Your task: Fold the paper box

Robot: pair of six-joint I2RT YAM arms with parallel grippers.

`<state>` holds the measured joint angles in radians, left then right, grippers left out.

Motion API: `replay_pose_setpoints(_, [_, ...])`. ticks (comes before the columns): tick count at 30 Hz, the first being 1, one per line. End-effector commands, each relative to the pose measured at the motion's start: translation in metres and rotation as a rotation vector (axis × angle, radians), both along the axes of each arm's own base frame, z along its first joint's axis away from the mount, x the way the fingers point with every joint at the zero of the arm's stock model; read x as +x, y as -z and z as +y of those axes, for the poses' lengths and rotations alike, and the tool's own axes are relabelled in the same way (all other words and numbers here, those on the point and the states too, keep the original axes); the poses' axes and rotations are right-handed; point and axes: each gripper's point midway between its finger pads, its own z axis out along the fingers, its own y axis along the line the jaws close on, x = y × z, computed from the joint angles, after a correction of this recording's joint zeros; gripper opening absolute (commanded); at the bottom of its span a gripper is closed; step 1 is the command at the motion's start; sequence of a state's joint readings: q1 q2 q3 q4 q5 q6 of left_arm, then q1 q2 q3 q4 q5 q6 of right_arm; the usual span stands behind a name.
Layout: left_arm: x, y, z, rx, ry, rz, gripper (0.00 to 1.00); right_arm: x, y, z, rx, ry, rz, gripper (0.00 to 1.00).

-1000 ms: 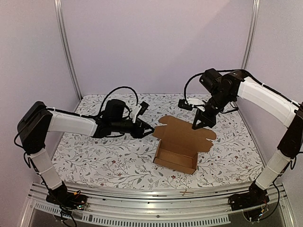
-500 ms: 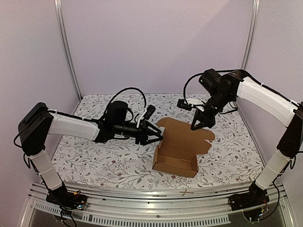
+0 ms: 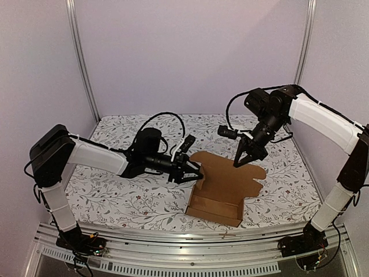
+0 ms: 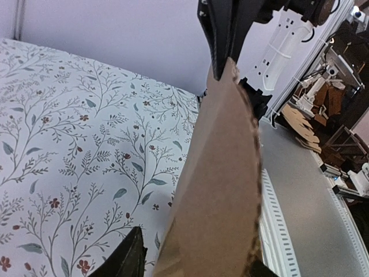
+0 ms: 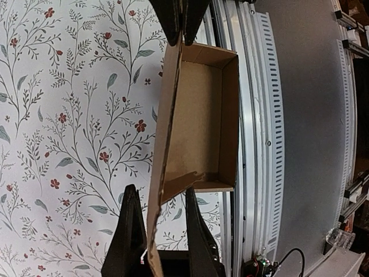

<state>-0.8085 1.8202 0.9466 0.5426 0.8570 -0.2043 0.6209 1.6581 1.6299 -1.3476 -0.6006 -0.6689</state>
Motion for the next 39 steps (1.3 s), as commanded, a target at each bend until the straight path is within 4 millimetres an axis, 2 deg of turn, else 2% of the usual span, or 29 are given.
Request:
replay_pose_setpoints(1, [-0.003,-0.011,-0.013,-0.046,0.004,-0.058,0.49,-0.025,-0.024,0.014,0.134,-0.114,0.095,0.00])
replay_pose_setpoints(6, [-0.001,-0.010,-0.013,-0.034,-0.009,-0.071,0.47,-0.028,-0.023,0.013,0.128,-0.130,0.099,0.00])
replay_pose_setpoints(11, [-0.009,-0.005,-0.015,-0.021,0.047,-0.041,0.28,-0.024,-0.031,0.016,0.157,-0.122,0.060,0.00])
replay_pose_setpoints(15, [-0.012,-0.010,-0.016,-0.042,0.059,-0.033,0.12,-0.018,-0.034,0.018,0.166,-0.100,0.036,0.00])
replay_pose_setpoints(22, [-0.015,-0.017,-0.012,-0.076,0.046,-0.024,0.00,-0.002,-0.027,0.019,0.141,-0.050,-0.004,0.04])
replay_pose_setpoints(24, [-0.014,-0.019,-0.010,-0.082,0.034,-0.022,0.00,0.004,-0.024,0.017,0.130,-0.022,-0.011,0.06])
replay_pose_setpoints(27, [-0.009,-0.021,-0.003,-0.091,-0.010,-0.015,0.00,0.017,-0.029,0.006,0.153,0.048,0.016,0.16])
replay_pose_setpoints(30, [0.000,-0.028,0.007,-0.112,-0.077,-0.015,0.00,0.037,-0.038,-0.020,0.206,0.163,0.025,0.29])
replay_pose_setpoints(34, [0.018,-0.032,0.021,-0.127,-0.189,-0.004,0.00,0.061,-0.042,-0.050,0.275,0.324,0.005,0.39])
replay_pose_setpoints(37, [0.024,-0.039,0.028,-0.177,-0.237,0.011,0.00,0.070,-0.025,-0.063,0.237,0.411,-0.006,0.43])
replay_pose_setpoints(39, [0.031,-0.047,0.034,-0.225,-0.279,0.030,0.00,0.071,-0.012,-0.064,0.221,0.436,0.027,0.44])
